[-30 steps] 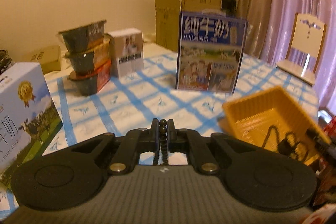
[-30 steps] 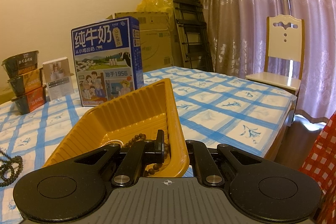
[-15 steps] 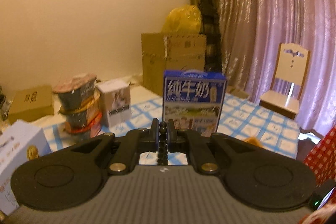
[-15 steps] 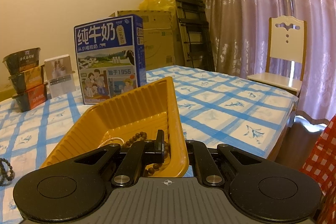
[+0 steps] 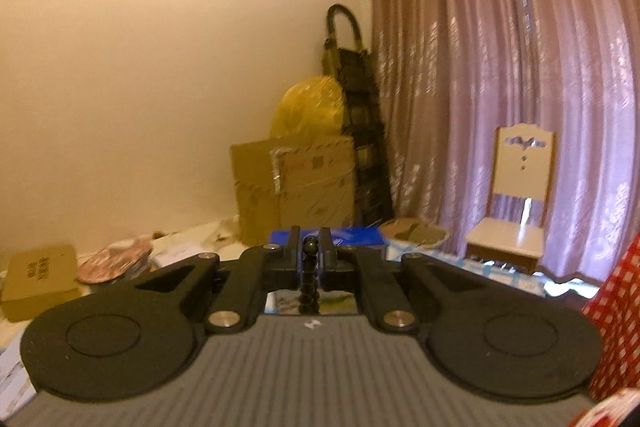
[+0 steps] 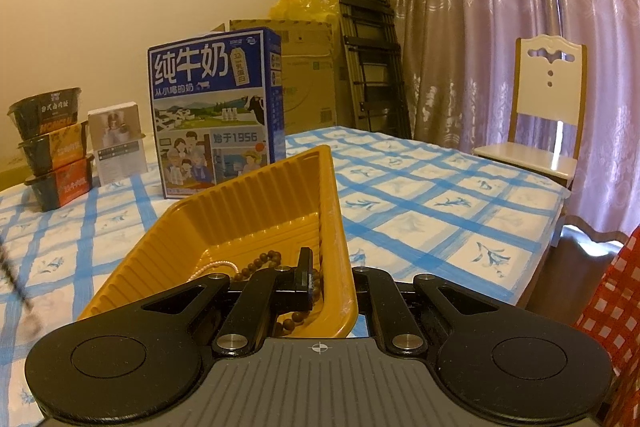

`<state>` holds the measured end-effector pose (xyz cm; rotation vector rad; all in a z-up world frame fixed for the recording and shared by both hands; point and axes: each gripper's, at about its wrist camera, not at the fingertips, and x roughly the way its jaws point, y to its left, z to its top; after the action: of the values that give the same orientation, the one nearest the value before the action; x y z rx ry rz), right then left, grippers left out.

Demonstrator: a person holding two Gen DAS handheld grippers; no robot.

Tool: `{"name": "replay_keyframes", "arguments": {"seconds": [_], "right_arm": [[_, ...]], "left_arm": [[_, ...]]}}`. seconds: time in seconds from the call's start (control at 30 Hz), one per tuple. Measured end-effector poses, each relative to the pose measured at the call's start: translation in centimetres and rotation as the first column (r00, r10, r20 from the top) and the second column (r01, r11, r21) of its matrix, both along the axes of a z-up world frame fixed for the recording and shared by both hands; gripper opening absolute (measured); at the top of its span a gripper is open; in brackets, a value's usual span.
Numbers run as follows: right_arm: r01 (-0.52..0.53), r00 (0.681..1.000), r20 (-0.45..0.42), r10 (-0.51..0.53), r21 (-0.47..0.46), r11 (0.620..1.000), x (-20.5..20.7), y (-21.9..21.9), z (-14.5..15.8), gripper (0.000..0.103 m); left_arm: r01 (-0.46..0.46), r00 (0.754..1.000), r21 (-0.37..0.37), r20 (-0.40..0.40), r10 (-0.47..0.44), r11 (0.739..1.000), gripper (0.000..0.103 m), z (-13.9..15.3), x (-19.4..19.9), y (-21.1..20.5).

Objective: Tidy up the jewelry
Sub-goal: 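Grasp the green bead strand with the left tool and lift it high, then lower the strand into the orange tray and open the left tool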

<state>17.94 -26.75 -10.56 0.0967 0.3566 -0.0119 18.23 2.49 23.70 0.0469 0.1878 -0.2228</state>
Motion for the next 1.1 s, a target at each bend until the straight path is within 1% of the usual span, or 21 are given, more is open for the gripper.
{"name": "replay_keyframes", "arguments": {"seconds": [0.1, 0.23, 0.37, 0.47, 0.57, 0.63, 0.73, 0.83, 0.9, 0.93, 1.1], "right_arm": [[-0.002, 1.000, -0.002, 0.002, 0.003, 1.000, 0.1, 0.2, 0.0, 0.007], [-0.006, 1.000, -0.007, 0.006, 0.008, 1.000, 0.4, 0.5, 0.0, 0.007], [-0.008, 1.000, -0.010, 0.008, 0.014, 1.000, 0.6, 0.5, -0.1, 0.007], [-0.009, 1.000, -0.010, 0.009, 0.016, 1.000, 0.5, 0.4, -0.1, 0.007], [-0.010, 1.000, -0.010, 0.010, 0.018, 1.000, 0.6, 0.4, -0.1, 0.007], [-0.011, 1.000, -0.011, 0.011, 0.020, 1.000, 0.6, 0.4, -0.2, 0.007], [-0.013, 1.000, -0.011, 0.013, 0.021, 1.000, 0.6, 0.3, -0.1, 0.007], [-0.014, 1.000, -0.011, 0.014, 0.021, 1.000, 0.6, 0.3, -0.2, 0.007], [-0.014, 1.000, -0.011, 0.014, 0.021, 1.000, 0.6, 0.3, -0.2, 0.007], [-0.014, 1.000, -0.011, 0.014, 0.021, 1.000, 0.6, 0.3, -0.2, 0.007], [-0.016, 1.000, -0.010, 0.016, 0.023, 1.000, 0.6, 0.3, -0.3, 0.007]], "left_arm": [[0.032, 0.999, -0.003, 0.025, -0.031, 0.999, 0.006, 1.0, 0.5, -1.3], [0.078, 0.996, -0.039, 0.037, -0.077, 0.996, 0.006, 1.8, 1.9, -3.1], [0.135, 0.989, -0.056, 0.060, -0.132, 0.989, 0.006, 2.3, 3.3, -5.3], [0.170, 0.985, -0.082, 0.044, -0.167, 0.982, 0.006, 1.9, 4.4, -6.6], [0.200, 0.980, -0.108, 0.007, -0.200, 0.974, 0.006, 0.7, 5.3, -7.6], [0.210, 0.976, -0.113, -0.030, -0.214, 0.971, 0.006, -0.7, 5.8, -8.2], [0.217, 0.966, -0.117, -0.114, -0.230, 0.969, 0.006, -3.8, 6.6, -8.8], [0.225, 0.946, -0.125, -0.209, -0.248, 0.966, 0.006, -7.3, 7.0, -9.0], [0.237, 0.924, -0.131, -0.275, -0.265, 0.963, 0.006, -9.8, 7.1, -9.3], [0.239, 0.916, -0.137, -0.295, -0.270, 0.961, 0.006, -10.9, 7.0, -9.3], [0.222, 0.860, -0.195, -0.423, -0.287, 0.955, 0.006, -16.8, 7.1, -9.4]]}}
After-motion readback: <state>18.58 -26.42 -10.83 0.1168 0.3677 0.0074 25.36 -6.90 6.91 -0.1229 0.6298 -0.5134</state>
